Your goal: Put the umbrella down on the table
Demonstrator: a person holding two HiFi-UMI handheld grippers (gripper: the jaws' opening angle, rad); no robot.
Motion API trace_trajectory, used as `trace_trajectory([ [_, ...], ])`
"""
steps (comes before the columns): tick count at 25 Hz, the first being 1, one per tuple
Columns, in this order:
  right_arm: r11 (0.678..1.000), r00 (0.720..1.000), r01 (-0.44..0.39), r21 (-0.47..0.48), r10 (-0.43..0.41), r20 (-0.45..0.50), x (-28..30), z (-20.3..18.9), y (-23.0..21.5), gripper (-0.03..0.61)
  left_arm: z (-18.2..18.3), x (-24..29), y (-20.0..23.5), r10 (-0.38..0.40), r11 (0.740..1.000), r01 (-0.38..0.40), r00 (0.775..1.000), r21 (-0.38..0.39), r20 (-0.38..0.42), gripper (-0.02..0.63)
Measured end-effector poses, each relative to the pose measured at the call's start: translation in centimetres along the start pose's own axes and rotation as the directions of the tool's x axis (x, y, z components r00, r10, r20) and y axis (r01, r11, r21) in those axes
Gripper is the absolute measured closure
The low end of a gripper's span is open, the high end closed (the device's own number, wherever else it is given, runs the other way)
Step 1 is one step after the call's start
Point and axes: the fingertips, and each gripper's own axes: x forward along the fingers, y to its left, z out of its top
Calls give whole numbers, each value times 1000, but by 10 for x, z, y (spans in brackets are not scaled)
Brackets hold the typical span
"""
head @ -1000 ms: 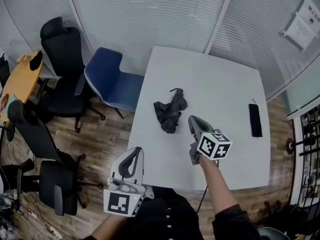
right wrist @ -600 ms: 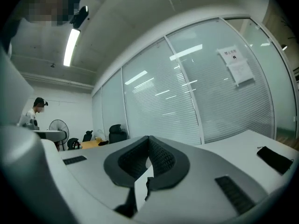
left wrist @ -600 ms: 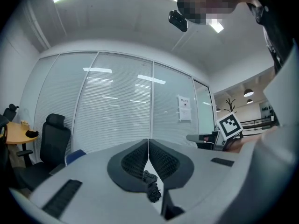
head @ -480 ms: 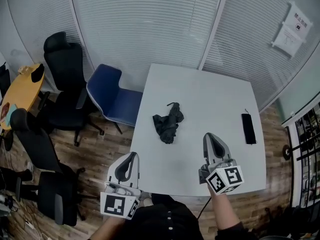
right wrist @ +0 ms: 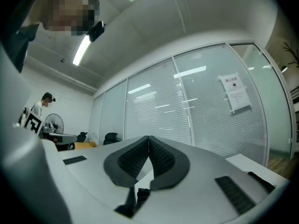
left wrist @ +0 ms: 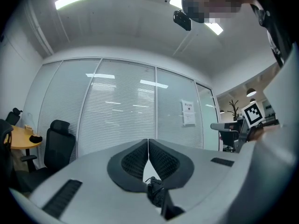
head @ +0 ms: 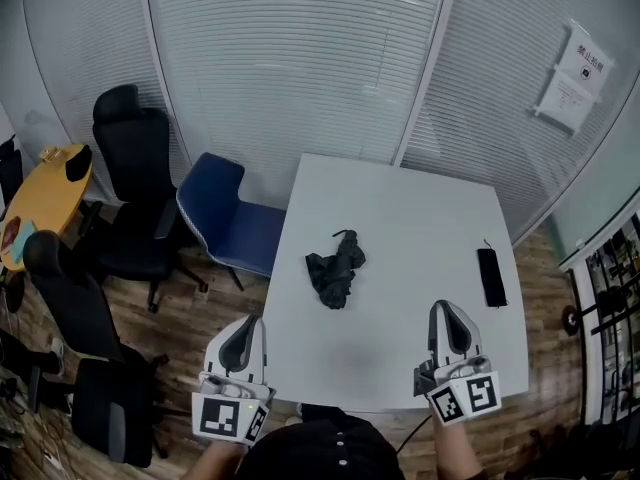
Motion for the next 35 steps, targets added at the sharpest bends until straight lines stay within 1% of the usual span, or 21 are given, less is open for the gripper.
trace_trajectory([
  [2,1000,1000,21,-3,-21,23,-7,9,-5,549,1,0,4,9,1000,-9,1000,1,3,595],
  [5,999,999,40,-9,-40,33,-16,15,-13,550,4,-1,11,26,1000,-26,1000,0,12,595],
  [11,992,992,124,-23,-123,34,-30,15,-31,550,10,-3,27,54,999,-54,998,5,20,595],
  [15,988,988,151,-30,-151,26,-32,11,-38,549,10,-2,29,59,998,-59,998,12,18,595],
  [21,989,989,147,-37,-147,0,-26,4,-39,550,10,1,26,50,999,-50,999,20,18,595],
  [25,988,991,132,-78,-133,-15,-21,-1,-35,551,9,3,25,48,999,-49,999,22,15,595],
  [29,989,991,129,-70,-130,-21,-17,-3,-32,551,8,2,26,48,999,-48,999,23,11,595],
  [35,992,994,107,-72,-109,-18,-10,-3,-26,551,5,2,28,50,999,-50,999,2,1,595],
])
